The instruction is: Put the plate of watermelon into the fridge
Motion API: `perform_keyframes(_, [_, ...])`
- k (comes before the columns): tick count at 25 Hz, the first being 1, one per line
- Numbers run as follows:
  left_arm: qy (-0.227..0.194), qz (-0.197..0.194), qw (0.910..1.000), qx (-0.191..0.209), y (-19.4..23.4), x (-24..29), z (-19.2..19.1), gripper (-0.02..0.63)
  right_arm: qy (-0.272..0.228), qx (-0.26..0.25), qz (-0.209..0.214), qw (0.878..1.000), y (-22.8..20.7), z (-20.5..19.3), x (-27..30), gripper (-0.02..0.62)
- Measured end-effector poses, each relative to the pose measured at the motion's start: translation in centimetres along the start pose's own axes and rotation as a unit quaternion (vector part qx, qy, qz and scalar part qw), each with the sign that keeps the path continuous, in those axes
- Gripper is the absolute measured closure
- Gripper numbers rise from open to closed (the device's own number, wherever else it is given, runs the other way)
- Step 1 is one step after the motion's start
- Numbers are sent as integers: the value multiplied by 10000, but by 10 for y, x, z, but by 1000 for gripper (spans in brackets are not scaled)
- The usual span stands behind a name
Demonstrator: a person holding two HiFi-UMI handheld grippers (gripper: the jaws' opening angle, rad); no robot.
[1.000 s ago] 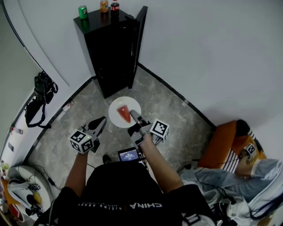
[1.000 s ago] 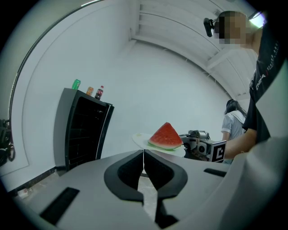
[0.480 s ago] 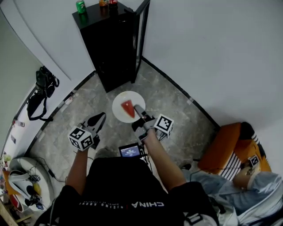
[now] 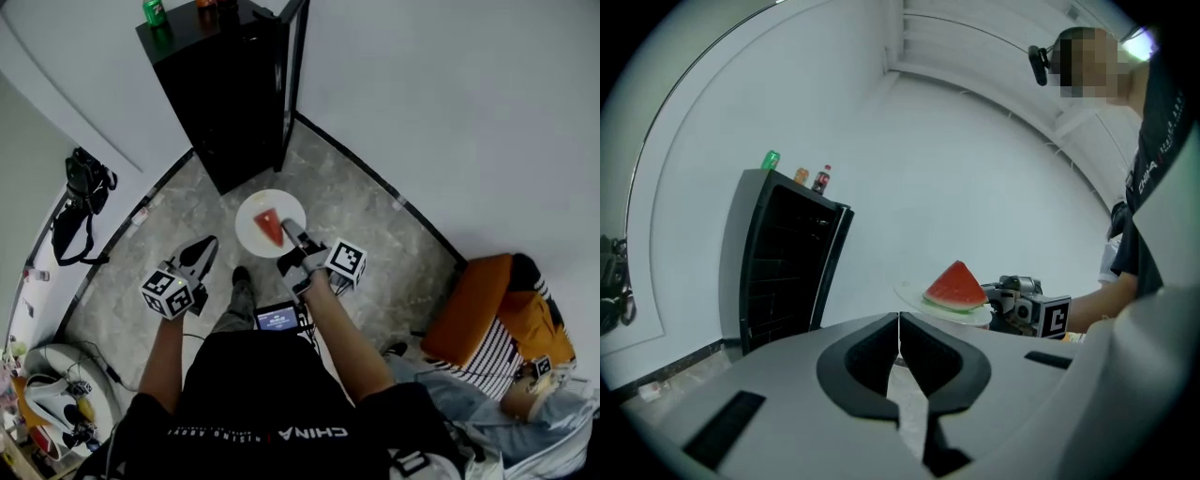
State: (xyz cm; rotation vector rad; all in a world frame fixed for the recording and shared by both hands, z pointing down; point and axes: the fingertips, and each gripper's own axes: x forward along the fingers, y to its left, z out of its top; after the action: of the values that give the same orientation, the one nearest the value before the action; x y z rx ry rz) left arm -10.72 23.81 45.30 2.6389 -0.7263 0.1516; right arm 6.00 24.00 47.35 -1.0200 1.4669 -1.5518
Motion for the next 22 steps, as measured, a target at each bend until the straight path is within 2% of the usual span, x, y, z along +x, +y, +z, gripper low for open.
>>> perform_keyframes(3, [-72, -135, 9997, -167, 22, 17, 9, 594, -68, 0, -44, 10000, -2, 7, 20, 563])
perform_keyframes(9, [25, -416, 9989, -201, 75, 56, 37, 594, -173, -154, -63, 9997, 11, 29, 78, 563])
perform_keyframes(13, [29, -635, 9971, -407, 111, 73, 61, 594, -293, -166, -74, 9994, 21, 42, 116, 563])
perform_keyframes(18, [102, -818, 9962, -276, 152, 90, 85, 594, -375, -242, -79, 9990, 30, 50, 162, 563])
perform_keyframes(22, [74, -865, 9957, -323, 172, 97, 95, 594, -356, -307, -72, 9989, 35, 52, 186, 563])
